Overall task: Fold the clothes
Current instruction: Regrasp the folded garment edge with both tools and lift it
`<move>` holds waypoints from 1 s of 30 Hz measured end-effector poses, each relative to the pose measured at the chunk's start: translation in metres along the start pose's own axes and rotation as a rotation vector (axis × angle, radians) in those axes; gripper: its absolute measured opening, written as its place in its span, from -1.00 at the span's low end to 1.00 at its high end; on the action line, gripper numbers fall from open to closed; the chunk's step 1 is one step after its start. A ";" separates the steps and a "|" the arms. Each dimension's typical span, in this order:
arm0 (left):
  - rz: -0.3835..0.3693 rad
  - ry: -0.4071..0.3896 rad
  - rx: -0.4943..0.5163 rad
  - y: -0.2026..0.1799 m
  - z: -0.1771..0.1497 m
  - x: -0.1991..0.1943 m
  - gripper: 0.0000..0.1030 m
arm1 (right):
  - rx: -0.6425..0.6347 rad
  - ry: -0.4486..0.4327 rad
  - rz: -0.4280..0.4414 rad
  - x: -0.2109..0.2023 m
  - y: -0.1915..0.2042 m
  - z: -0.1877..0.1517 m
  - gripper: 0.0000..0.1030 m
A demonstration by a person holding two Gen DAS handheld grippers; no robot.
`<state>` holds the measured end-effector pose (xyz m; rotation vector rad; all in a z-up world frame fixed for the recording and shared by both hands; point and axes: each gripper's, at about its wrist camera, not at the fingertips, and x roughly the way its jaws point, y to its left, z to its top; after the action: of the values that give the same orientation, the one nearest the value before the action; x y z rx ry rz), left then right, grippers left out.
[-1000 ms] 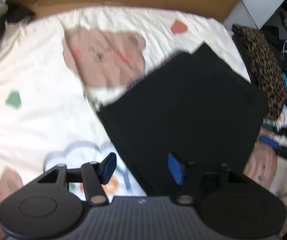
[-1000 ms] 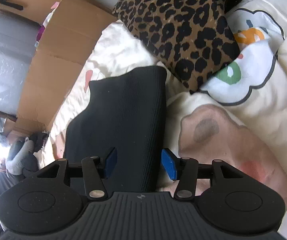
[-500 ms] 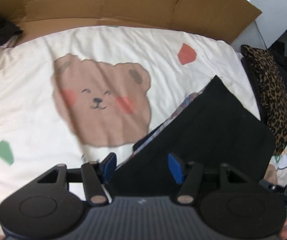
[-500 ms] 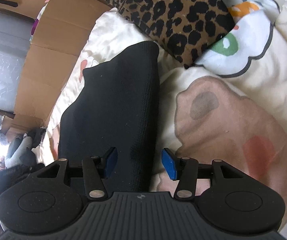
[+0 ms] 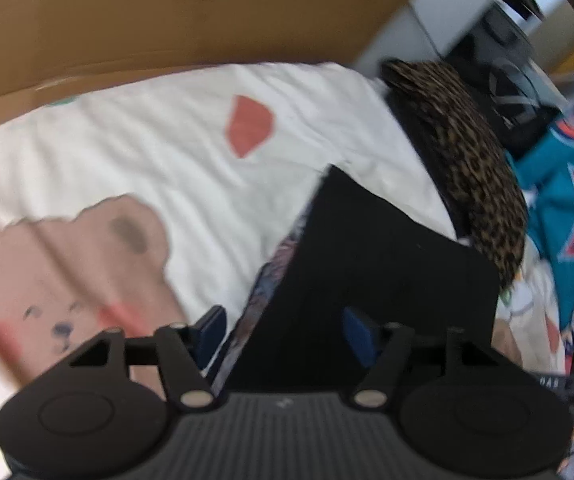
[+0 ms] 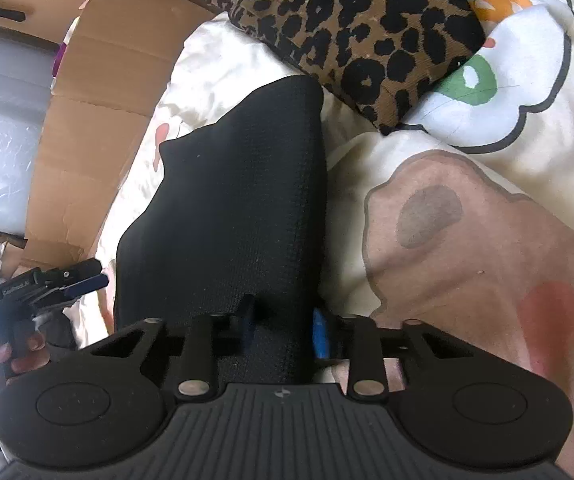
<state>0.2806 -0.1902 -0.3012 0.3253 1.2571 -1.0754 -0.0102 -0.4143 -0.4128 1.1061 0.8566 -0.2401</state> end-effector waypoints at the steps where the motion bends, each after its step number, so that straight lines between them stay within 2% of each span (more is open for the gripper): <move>1: -0.015 0.011 0.016 0.000 0.002 0.006 0.33 | 0.002 -0.002 0.002 -0.001 0.000 0.000 -0.64; 3: -0.046 0.034 0.035 0.003 0.005 0.016 0.33 | 0.011 -0.006 0.010 -0.003 -0.001 0.000 -0.65; 6: -0.090 0.066 0.007 0.015 0.005 0.027 0.33 | 0.011 -0.005 0.010 -0.004 0.000 0.000 -0.66; 10: -0.146 0.111 -0.021 0.029 0.004 0.043 0.36 | 0.027 0.004 0.010 0.001 -0.001 0.001 -0.56; 12: -0.161 0.104 -0.004 0.031 0.004 0.048 0.42 | 0.046 0.008 0.018 0.005 -0.003 0.001 -0.53; 15: -0.224 0.110 -0.039 0.040 0.004 0.056 0.43 | 0.054 0.015 0.026 0.011 -0.005 0.002 -0.52; 16: -0.244 0.111 -0.051 0.042 0.005 0.058 0.38 | 0.052 0.017 0.027 0.013 -0.005 0.003 -0.52; 18: -0.271 0.114 -0.057 0.044 0.006 0.057 0.13 | 0.045 0.021 0.035 0.012 -0.004 0.004 -0.53; 20: -0.284 0.109 -0.037 0.042 0.009 0.052 -0.12 | 0.039 0.015 0.045 0.010 -0.003 0.004 -0.67; 21: -0.291 0.115 -0.018 0.040 0.011 0.050 -0.16 | 0.042 0.011 0.057 0.008 -0.002 0.003 -0.82; 23: -0.301 0.140 -0.004 0.041 0.015 0.049 -0.19 | 0.048 0.002 0.078 0.004 -0.001 0.002 -0.84; 25: -0.300 0.169 -0.001 0.041 0.020 0.052 -0.16 | 0.043 -0.004 0.091 0.002 0.001 0.001 -0.84; 30: -0.289 0.220 0.011 0.037 0.030 0.066 0.19 | 0.056 0.011 0.087 0.006 -0.002 0.002 -0.73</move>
<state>0.3229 -0.2243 -0.3618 0.2812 1.5284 -1.3190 -0.0062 -0.4152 -0.4181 1.1949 0.8136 -0.1860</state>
